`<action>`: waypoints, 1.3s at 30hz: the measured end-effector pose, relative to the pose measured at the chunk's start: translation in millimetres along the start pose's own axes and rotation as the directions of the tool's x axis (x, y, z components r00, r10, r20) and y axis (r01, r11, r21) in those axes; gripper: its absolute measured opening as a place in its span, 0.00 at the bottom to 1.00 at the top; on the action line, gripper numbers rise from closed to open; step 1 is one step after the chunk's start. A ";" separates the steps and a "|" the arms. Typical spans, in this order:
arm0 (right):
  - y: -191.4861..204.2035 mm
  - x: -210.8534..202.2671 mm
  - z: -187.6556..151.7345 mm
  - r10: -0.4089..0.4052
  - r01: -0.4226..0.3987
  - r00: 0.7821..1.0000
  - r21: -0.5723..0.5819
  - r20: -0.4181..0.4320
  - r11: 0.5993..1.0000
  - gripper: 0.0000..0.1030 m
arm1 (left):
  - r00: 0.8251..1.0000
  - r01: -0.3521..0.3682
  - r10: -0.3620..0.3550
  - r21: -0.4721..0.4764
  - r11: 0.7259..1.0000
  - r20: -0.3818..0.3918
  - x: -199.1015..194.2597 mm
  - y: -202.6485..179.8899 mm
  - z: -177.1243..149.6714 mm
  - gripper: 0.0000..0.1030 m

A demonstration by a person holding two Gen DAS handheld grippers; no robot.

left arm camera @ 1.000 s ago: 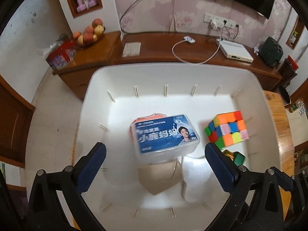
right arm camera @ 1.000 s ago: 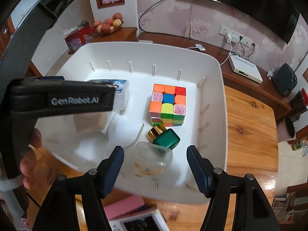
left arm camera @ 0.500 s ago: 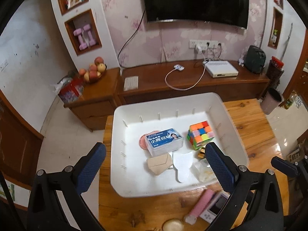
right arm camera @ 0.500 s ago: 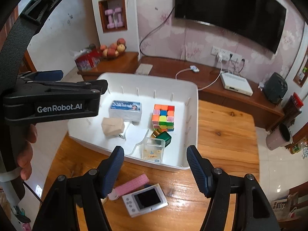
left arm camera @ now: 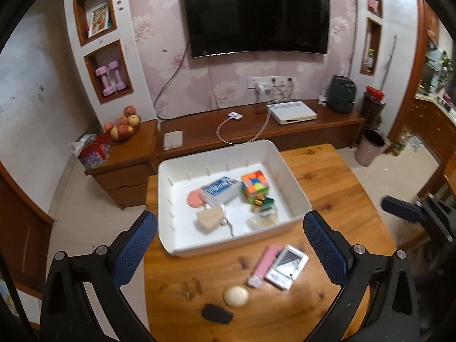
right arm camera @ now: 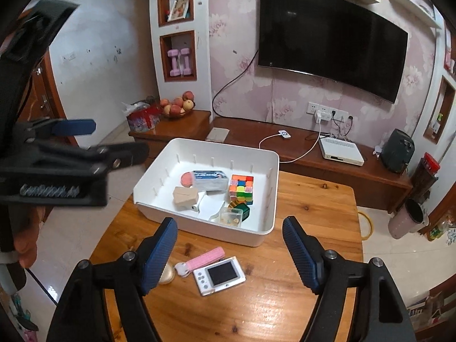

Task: Organize rigid objects
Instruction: 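Withdraw both tools from the bin back over the table, then grasp the black charger plug with the left tool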

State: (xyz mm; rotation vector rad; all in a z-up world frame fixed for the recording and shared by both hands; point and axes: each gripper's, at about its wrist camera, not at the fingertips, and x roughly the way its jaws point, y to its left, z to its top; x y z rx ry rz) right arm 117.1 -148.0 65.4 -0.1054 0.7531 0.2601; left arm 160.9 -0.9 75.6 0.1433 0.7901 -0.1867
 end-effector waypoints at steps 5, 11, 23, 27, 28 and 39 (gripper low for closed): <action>-2.4 -1.5 -20.5 0.032 -0.032 0.999 0.027 -0.002 0.999 0.75 | 0.999 0.032 -0.032 0.032 0.999 0.012 -11.5 -2.7 -29.9 0.99; -7.4 27.6 -51.6 0.070 -0.063 0.996 0.099 -0.062 0.993 0.75 | 0.998 0.064 -0.063 0.033 0.997 -0.031 8.0 10.3 -75.2 0.99; 25.9 104.9 -116.3 0.166 -0.132 0.959 0.156 -0.229 0.979 0.75 | 0.982 0.025 0.005 0.154 0.988 -0.191 88.2 19.6 -190.0 0.99; 38.7 122.0 -131.9 0.168 -0.132 0.949 0.148 -0.268 0.980 0.75 | 0.973 0.037 0.003 0.173 0.984 -0.230 111.3 24.0 -205.7 0.99; 39.9 126.4 -134.9 0.177 -0.136 0.944 0.159 -0.277 0.978 0.75 | 0.969 0.054 -0.013 0.162 0.985 -0.247 117.5 25.4 -208.7 0.99; 40.2 147.3 -149.7 0.212 -0.142 0.927 0.232 -0.310 0.962 0.75 | 0.953 0.120 -0.089 0.093 0.988 -0.288 146.9 44.9 -219.2 0.95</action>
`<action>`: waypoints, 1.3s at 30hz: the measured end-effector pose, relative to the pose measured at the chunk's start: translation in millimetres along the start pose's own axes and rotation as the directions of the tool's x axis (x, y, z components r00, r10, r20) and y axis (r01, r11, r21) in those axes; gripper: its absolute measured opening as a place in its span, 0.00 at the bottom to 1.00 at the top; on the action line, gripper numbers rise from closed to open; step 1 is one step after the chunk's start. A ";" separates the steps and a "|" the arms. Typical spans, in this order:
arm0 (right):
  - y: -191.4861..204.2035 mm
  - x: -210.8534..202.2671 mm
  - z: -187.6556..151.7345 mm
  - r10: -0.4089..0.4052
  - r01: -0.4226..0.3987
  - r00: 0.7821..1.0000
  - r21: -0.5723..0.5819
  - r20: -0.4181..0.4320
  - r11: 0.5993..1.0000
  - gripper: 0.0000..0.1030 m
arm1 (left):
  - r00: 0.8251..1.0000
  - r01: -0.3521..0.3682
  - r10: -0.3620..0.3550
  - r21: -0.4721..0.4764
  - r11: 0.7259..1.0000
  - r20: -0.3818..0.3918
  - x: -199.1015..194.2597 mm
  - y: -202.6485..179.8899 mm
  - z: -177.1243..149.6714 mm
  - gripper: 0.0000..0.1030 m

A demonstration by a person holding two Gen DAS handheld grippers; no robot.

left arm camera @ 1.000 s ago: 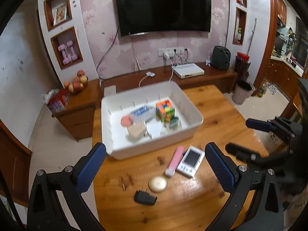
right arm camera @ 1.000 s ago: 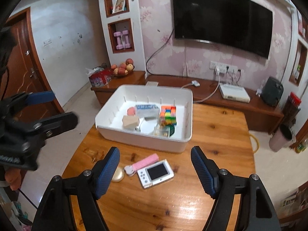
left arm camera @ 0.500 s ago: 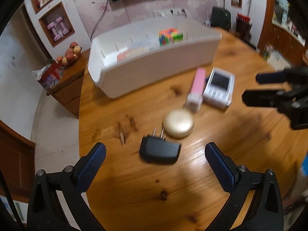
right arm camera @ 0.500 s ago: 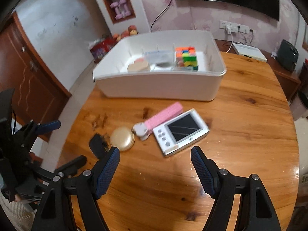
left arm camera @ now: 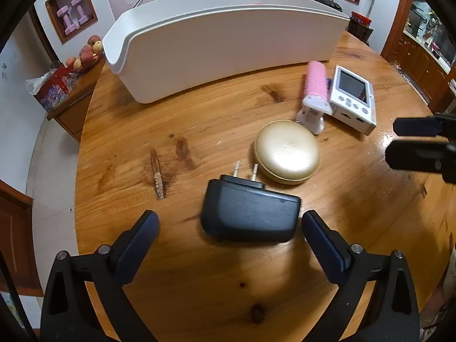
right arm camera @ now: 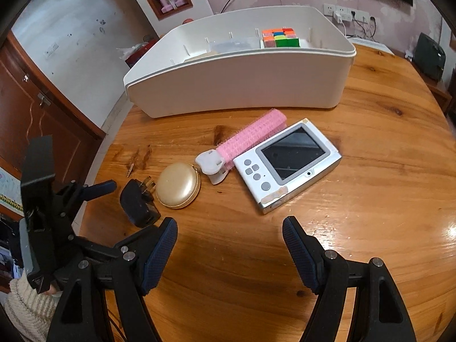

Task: Organize rigid objects
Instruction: 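Grasp the black charger plug with the left tool, then grasp the gold round compact with the right tool while the left holds the charger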

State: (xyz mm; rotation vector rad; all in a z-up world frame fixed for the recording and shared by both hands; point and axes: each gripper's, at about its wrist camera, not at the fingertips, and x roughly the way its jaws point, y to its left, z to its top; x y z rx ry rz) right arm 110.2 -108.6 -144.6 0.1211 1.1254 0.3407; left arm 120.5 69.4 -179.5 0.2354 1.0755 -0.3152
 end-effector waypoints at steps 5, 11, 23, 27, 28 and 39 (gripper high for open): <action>7.1 8.0 -5.1 0.017 -0.017 1.000 -0.017 -0.019 1.000 0.75 | 0.999 0.032 -0.032 0.013 0.999 0.017 -0.4 -0.1 0.3 0.91; 14.4 11.8 -3.2 0.043 -0.044 0.999 -0.029 -0.019 0.999 0.75 | 0.996 0.061 -0.065 0.067 0.996 0.064 -8.1 -12.9 -0.2 0.64; 34.5 25.9 6.2 0.023 -0.025 1.000 -0.096 -0.018 0.995 0.75 | 0.997 0.003 0.001 -0.061 0.998 0.077 -25.4 1.5 -33.9 0.64; 41.1 34.5 9.3 0.004 -0.007 1.000 -0.127 -0.017 0.992 0.69 | 0.996 -0.029 0.039 -0.129 0.991 0.074 -30.9 7.1 -48.3 0.64; 43.0 37.7 9.5 0.000 -0.002 1.000 -0.135 -0.019 0.991 0.69 | 0.996 -0.037 0.048 -0.143 0.989 0.074 -31.9 7.4 -51.1 0.64; 79.6 60.4 17.6 -0.086 0.094 0.995 -0.271 0.040 0.958 0.54 | 0.996 -0.041 0.058 -0.215 0.976 0.073 -33.9 12.4 -56.6 0.64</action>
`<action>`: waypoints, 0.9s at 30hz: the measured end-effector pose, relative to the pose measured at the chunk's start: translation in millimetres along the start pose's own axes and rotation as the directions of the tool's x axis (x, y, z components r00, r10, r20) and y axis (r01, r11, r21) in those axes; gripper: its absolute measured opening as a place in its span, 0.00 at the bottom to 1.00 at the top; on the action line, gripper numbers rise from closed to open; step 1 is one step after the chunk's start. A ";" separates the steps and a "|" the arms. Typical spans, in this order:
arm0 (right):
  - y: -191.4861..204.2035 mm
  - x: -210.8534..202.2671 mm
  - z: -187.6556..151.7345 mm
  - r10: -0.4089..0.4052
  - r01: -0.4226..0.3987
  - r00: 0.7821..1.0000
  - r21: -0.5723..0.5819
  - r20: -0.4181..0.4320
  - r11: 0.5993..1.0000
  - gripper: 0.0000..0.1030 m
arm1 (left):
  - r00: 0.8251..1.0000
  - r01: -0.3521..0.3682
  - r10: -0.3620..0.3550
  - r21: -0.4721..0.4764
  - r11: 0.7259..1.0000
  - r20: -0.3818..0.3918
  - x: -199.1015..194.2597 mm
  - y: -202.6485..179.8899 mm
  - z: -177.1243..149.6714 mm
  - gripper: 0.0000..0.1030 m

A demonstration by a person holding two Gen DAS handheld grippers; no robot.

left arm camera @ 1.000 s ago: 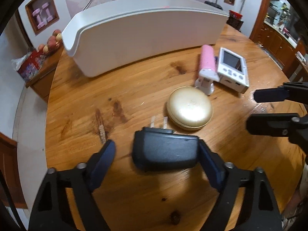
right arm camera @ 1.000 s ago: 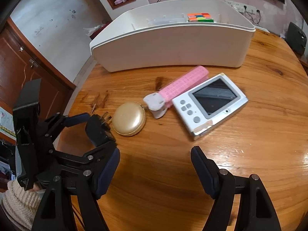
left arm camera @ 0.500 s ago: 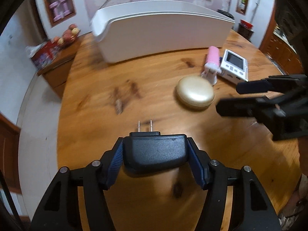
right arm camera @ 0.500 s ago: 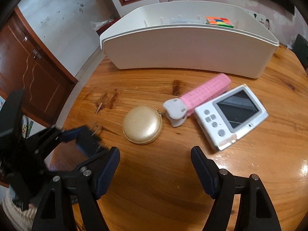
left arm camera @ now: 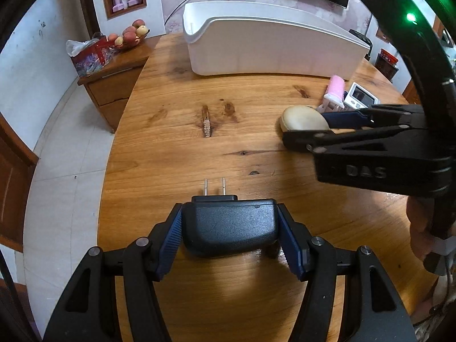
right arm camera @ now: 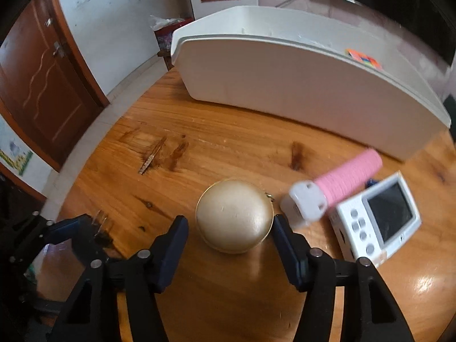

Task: Organize rigid objects
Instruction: 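Grasp the gold round compact with the right tool while the left holds the charger, then carry charger and gold compact into the white bin and open both tools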

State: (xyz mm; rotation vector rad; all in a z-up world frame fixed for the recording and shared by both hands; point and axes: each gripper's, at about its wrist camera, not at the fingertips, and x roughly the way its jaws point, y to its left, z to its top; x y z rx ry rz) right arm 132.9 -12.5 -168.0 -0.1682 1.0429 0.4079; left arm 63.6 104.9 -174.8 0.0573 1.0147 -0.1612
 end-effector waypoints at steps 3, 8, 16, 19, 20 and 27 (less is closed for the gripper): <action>4.4 3.8 2.3 -0.015 0.015 1.000 -0.018 0.020 1.000 0.54 | 1.000 -0.002 0.002 0.003 1.000 0.000 0.0 -1.2 -0.9 0.64; 7.0 -0.7 -1.7 -0.026 0.028 0.999 -0.035 0.035 0.999 0.54 | 1.000 0.013 -0.014 -0.008 1.000 -0.008 -1.9 -0.6 -2.4 0.64; 15.2 -49.6 -7.2 -0.038 0.046 0.989 -0.049 0.141 0.998 0.54 | 0.998 0.063 -0.064 -0.036 0.997 -0.010 -19.4 -2.5 7.1 0.64; 10.0 -74.6 -3.9 -0.039 0.047 0.983 -0.037 0.181 0.998 0.54 | 0.998 0.068 -0.067 -0.030 0.997 0.016 -36.1 -2.2 24.0 0.64; 8.5 -82.2 -2.2 -0.041 0.048 0.980 -0.034 0.193 0.998 0.54 | 0.998 0.062 -0.061 -0.029 0.998 0.031 -44.2 -1.7 34.1 0.64; -14.8 -148.2 31.5 -0.077 0.081 0.958 -0.003 0.275 0.997 0.54 | 0.993 0.009 -0.007 -0.015 1.000 0.118 -97.5 -5.3 114.7 0.64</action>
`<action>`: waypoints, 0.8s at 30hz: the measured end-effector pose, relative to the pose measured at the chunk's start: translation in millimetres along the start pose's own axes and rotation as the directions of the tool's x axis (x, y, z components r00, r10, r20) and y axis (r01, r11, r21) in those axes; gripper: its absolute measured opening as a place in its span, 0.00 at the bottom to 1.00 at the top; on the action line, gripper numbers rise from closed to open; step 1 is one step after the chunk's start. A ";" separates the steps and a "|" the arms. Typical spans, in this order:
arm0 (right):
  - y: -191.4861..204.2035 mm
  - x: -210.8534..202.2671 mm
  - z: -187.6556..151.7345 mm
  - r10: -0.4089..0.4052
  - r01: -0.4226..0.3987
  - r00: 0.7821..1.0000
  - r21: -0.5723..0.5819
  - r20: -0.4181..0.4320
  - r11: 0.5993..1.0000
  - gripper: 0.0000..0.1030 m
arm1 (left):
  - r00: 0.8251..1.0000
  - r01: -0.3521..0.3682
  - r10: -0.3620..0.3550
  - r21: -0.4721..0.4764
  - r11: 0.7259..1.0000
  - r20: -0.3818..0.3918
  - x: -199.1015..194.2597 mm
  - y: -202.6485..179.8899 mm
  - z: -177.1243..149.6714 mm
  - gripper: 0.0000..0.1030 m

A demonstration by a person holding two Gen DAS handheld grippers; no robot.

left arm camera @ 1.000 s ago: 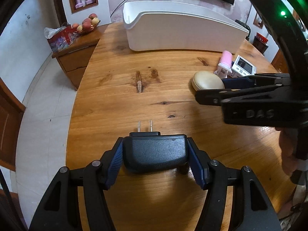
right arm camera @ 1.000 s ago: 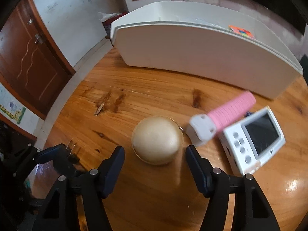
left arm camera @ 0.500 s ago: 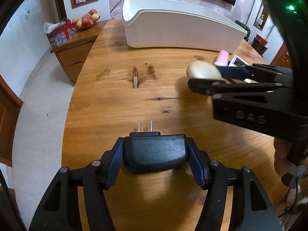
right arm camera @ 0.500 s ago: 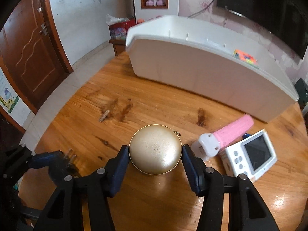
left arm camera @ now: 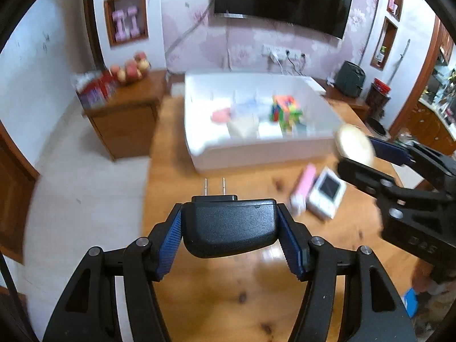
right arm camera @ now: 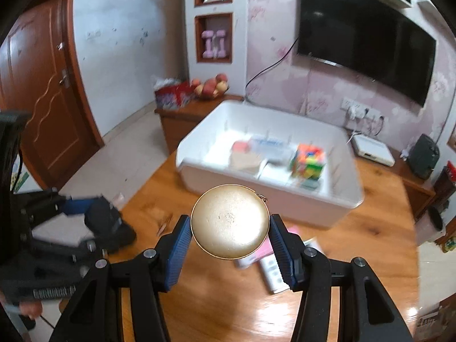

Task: Organize rigid objects
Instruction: 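Carry charger and gold compact into the white bin and open both tools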

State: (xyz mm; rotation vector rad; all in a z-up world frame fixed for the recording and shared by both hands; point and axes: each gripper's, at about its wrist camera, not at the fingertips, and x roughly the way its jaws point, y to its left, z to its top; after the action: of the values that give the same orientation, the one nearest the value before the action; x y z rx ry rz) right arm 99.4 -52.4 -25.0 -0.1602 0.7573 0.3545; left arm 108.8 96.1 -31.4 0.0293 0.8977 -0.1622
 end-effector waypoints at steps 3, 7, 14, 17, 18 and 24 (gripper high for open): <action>-20.2 -20.9 32.0 -0.011 0.010 0.999 0.024 0.030 1.000 0.54 | 1.000 -0.008 0.008 0.011 1.000 0.027 -14.3 -3.2 39.0 0.64; -45.8 -48.6 78.2 -0.053 0.049 0.995 0.044 0.090 0.998 0.54 | 0.997 -0.043 0.042 0.020 0.999 0.065 -22.8 -7.3 87.5 0.64; -89.5 -62.3 163.6 -0.137 0.122 0.978 0.099 0.158 0.988 0.54 | 0.993 -0.099 0.100 -0.023 0.995 0.066 -0.5 -5.8 165.3 0.64; -106.5 -43.3 179.7 -0.151 0.134 0.980 0.130 0.132 0.982 0.54 | 0.992 -0.117 0.119 -0.052 0.992 0.030 27.9 -1.6 184.8 0.64; -110.1 -36.6 181.0 -0.153 0.136 0.981 0.132 0.123 0.982 0.54 | 0.993 -0.116 0.118 -0.062 0.991 0.017 37.6 0.0 189.3 0.64; -124.0 36.0 168.8 -0.128 0.126 0.992 0.144 0.001 0.982 0.54 | 0.985 -0.168 0.163 -0.094 0.981 -0.064 111.4 9.8 196.2 0.64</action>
State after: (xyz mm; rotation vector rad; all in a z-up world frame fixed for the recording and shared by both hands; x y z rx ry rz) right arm 277.9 -113.1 73.1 -0.0706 0.7559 0.1785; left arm 330.8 73.2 3.6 0.0164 0.9536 0.0389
